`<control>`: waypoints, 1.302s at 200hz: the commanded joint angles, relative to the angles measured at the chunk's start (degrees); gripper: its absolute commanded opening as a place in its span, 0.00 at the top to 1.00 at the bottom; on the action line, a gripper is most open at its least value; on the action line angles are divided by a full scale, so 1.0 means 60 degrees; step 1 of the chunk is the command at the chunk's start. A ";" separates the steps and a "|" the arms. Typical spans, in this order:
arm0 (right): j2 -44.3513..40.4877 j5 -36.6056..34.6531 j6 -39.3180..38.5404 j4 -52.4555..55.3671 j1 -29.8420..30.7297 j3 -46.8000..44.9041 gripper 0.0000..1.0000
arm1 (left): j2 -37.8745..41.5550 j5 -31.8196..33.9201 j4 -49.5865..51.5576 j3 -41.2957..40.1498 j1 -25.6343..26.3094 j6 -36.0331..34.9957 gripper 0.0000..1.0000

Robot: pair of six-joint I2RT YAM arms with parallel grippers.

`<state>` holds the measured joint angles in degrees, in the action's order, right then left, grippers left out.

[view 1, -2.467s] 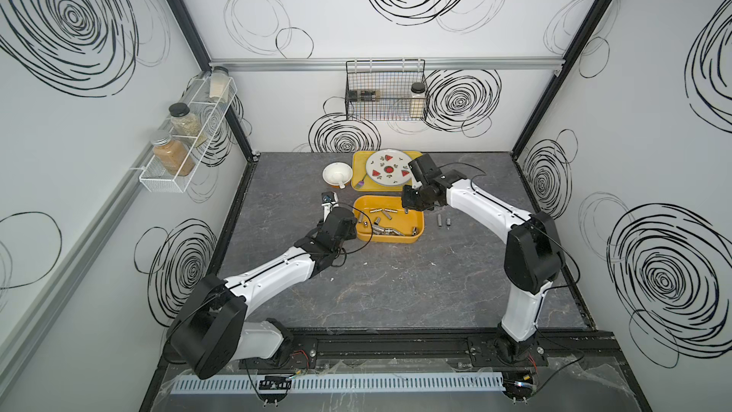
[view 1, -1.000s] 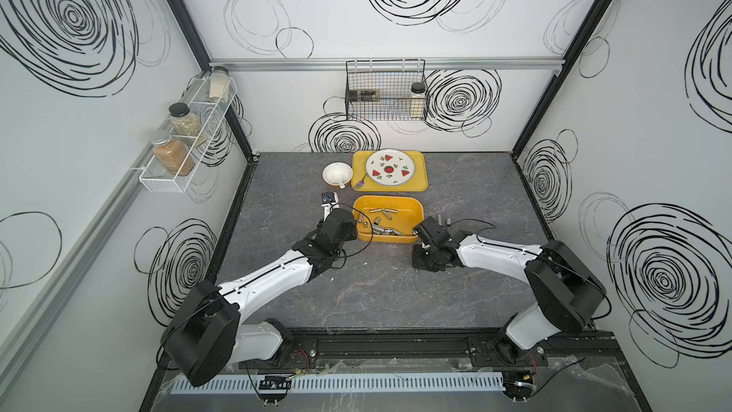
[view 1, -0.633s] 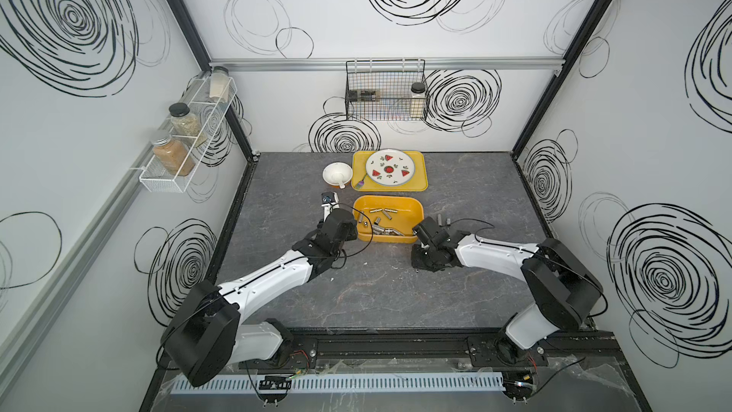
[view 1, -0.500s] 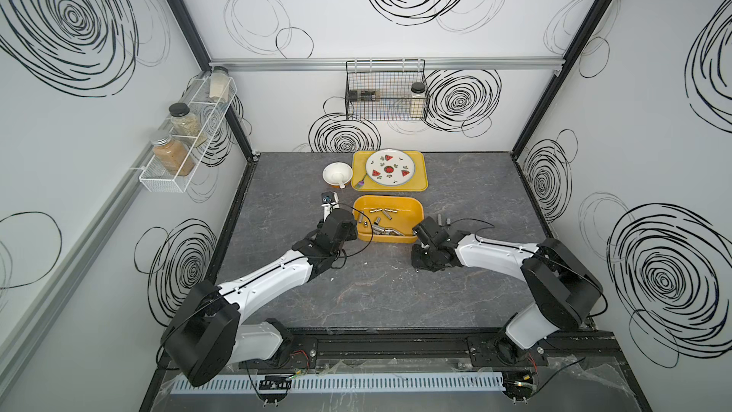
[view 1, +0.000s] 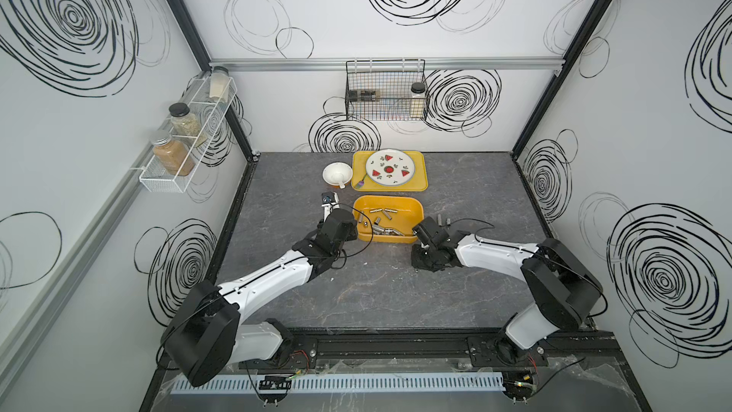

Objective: Take out the socket from the storage box
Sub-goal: Place the socket head at the center of the board, then pick up the socket head from the storage box.

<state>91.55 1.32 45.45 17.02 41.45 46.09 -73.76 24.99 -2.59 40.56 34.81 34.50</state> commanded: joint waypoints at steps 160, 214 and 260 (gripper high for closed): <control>-0.3138 -0.2725 -0.1654 -0.0224 0.0049 -0.0563 0.66 | -0.0331 -0.0982 0.0765 0.1346 0.0438 -0.0286 0.40; -0.3182 -0.2648 -0.2082 -0.1141 0.0049 -0.1240 0.68 | -0.3107 -0.1383 0.1436 0.3330 0.0468 -0.0910 0.45; -0.2498 -0.2224 -0.2155 -0.1560 0.0049 -0.1352 0.70 | -0.5349 -0.1435 0.1806 0.4941 0.0397 -0.2418 0.53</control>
<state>74.72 -13.13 33.56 10.55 41.45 38.65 -101.67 16.60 6.48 65.98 37.39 26.30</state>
